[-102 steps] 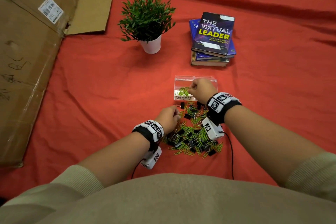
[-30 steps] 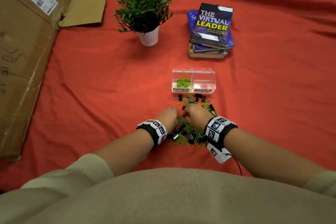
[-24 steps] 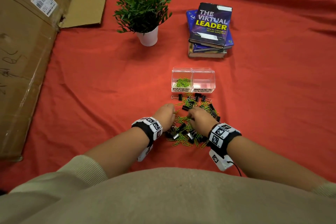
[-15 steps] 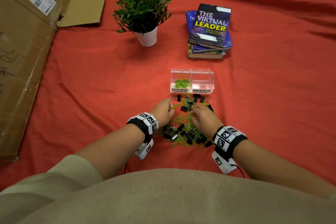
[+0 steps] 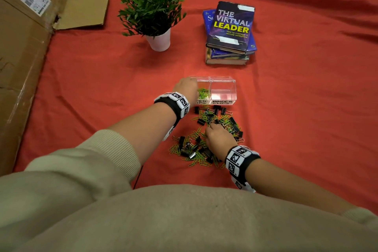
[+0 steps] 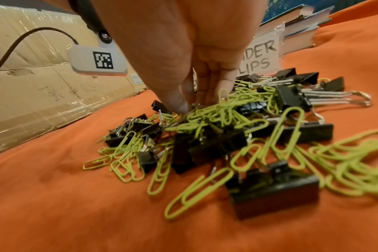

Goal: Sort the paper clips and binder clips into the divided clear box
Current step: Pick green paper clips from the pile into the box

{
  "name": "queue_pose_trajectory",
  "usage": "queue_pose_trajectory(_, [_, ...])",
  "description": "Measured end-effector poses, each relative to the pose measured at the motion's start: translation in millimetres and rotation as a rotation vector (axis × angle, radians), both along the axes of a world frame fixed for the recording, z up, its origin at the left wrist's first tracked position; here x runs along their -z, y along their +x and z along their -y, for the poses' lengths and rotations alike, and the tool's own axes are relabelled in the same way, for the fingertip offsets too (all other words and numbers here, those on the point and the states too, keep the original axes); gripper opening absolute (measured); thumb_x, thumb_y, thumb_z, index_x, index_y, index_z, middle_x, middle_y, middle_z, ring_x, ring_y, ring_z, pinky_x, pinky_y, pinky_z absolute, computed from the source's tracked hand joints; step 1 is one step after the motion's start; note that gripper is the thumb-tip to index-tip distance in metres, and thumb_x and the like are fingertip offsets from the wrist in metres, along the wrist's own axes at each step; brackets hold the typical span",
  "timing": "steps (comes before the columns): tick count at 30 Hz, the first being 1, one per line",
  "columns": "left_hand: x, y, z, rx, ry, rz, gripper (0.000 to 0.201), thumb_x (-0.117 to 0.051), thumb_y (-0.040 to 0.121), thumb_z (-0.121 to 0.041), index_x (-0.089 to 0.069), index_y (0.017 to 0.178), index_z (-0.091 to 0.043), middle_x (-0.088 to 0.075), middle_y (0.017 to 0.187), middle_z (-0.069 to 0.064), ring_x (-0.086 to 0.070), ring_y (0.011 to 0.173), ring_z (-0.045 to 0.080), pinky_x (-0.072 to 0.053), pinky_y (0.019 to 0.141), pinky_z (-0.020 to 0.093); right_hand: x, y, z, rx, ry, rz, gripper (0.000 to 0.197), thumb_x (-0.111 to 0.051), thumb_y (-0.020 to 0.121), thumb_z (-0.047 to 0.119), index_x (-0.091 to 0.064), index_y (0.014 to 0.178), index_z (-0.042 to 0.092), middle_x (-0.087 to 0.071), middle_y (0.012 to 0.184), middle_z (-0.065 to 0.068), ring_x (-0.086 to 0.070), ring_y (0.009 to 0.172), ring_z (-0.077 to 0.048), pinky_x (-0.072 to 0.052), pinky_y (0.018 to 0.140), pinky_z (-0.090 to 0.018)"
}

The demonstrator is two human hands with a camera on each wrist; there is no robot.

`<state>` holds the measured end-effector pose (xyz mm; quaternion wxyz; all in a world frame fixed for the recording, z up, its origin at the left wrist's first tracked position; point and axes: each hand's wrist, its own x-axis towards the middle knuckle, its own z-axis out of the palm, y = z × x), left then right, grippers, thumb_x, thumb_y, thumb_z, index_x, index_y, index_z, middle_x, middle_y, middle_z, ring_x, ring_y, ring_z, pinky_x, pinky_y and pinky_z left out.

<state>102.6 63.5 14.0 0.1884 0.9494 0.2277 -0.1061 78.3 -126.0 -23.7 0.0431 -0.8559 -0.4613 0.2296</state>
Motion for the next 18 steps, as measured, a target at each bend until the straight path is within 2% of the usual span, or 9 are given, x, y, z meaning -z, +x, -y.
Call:
queue_pose_trajectory(3, [1, -9, 4, 0.007, 0.007, 0.049, 0.027, -0.059, 0.090, -0.021, -0.058, 0.113, -0.007, -0.055, 0.121, 0.010, -0.047, 0.118, 0.029, -0.040, 0.103, 0.041, -1, 3, 0, 0.043, 0.006, -0.061, 0.021, -0.051, 0.089, 0.011, -0.055, 0.107, 0.001, -0.055, 0.110, -0.012, -0.050, 0.107, -0.028, -0.044, 0.087, -0.036])
queue_pose_trajectory(7, [-4, -40, 18, -0.032, -0.060, 0.177, 0.017, -0.059, 0.089, -0.018, -0.057, 0.105, -0.015, -0.054, 0.111, 0.001, -0.049, 0.107, 0.018, -0.043, 0.098, 0.033, -3, 12, 0, 0.221, 0.040, -0.252, 0.008, -0.055, 0.086, 0.013, -0.059, 0.086, 0.006, -0.061, 0.087, -0.008, -0.057, 0.078, -0.021, -0.045, 0.065, -0.026])
queue_pose_trajectory(10, [5, -71, 32, 0.045, -0.177, 0.036, 0.009, -0.055, 0.090, -0.012, -0.060, 0.096, -0.015, -0.057, 0.102, -0.001, -0.054, 0.095, 0.015, -0.050, 0.092, 0.034, -8, 22, 2, 0.331, 0.078, -0.422, 0.007, -0.059, 0.085, 0.012, -0.061, 0.079, 0.010, -0.063, 0.074, -0.004, -0.054, 0.061, -0.013, -0.045, 0.054, -0.020])
queue_pose_trajectory(12, [16, -88, 38, 0.126, -0.221, -0.053, 0.017, -0.055, 0.087, -0.008, -0.064, 0.100, -0.015, -0.059, 0.105, -0.001, -0.057, 0.097, 0.016, -0.051, 0.090, 0.035, -15, 31, 3, 0.399, 0.101, -0.551, 0.011, -0.062, 0.086, 0.014, -0.061, 0.075, 0.013, -0.062, 0.069, -0.001, -0.051, 0.055, -0.010, -0.044, 0.050, -0.020])
queue_pose_trajectory(13, [20, -95, 40, 0.154, -0.238, -0.076, 0.024, -0.056, 0.085, -0.007, -0.064, 0.106, -0.016, -0.058, 0.107, 0.000, -0.058, 0.100, 0.018, -0.052, 0.090, 0.035, -19, 37, 1, 0.437, 0.121, -0.618, 0.013, -0.062, 0.087, 0.014, -0.061, 0.074, 0.013, -0.062, 0.068, 0.001, -0.051, 0.055, -0.011, -0.046, 0.050, -0.021])
queue_pose_trajectory(16, [28, -102, 45, 0.175, -0.255, -0.114, 0.041, -0.059, 0.084, -0.008, -0.057, 0.123, -0.022, -0.053, 0.114, 0.002, -0.057, 0.105, 0.021, -0.051, 0.089, 0.036, -40, 55, -9, 0.529, 0.176, -0.752, 0.010, -0.062, 0.087, 0.015, -0.063, 0.079, 0.011, -0.067, 0.073, -0.003, -0.061, 0.059, -0.012, -0.055, 0.064, -0.029])
queue_pose_trajectory(18, [32, -102, 48, 0.178, -0.245, -0.129, 0.046, -0.060, 0.086, -0.012, -0.052, 0.130, -0.022, -0.050, 0.120, 0.004, -0.054, 0.109, 0.023, -0.049, 0.092, 0.038, -52, 66, -22, 0.573, 0.233, -0.791, 0.007, -0.062, 0.087, 0.014, -0.064, 0.085, 0.007, -0.069, 0.077, -0.006, -0.063, 0.060, -0.013, -0.056, 0.065, -0.029])
